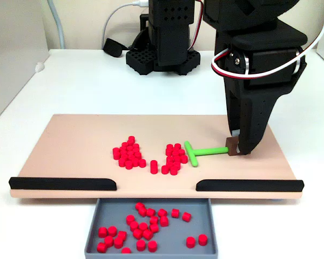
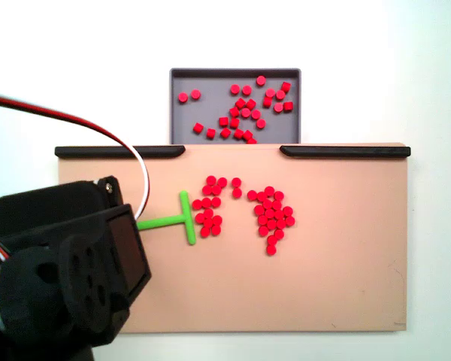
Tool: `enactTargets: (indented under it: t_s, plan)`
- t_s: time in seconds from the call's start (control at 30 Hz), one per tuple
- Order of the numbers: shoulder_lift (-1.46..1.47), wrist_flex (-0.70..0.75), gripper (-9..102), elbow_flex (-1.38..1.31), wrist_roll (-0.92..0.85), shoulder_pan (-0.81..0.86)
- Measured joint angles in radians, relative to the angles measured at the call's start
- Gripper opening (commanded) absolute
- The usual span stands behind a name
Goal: Push granules from left to the grey container
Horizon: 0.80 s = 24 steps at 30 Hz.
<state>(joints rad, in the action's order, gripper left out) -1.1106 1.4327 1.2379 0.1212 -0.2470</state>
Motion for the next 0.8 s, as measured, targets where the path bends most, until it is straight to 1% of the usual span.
enactTargets:
  t_s: [0.57,0.8]
  plan:
    - [0.000,0.000,0,0.000,-0.061,0.031]
    - [0.000,0.000,0,0.000,-0.120,0.040]
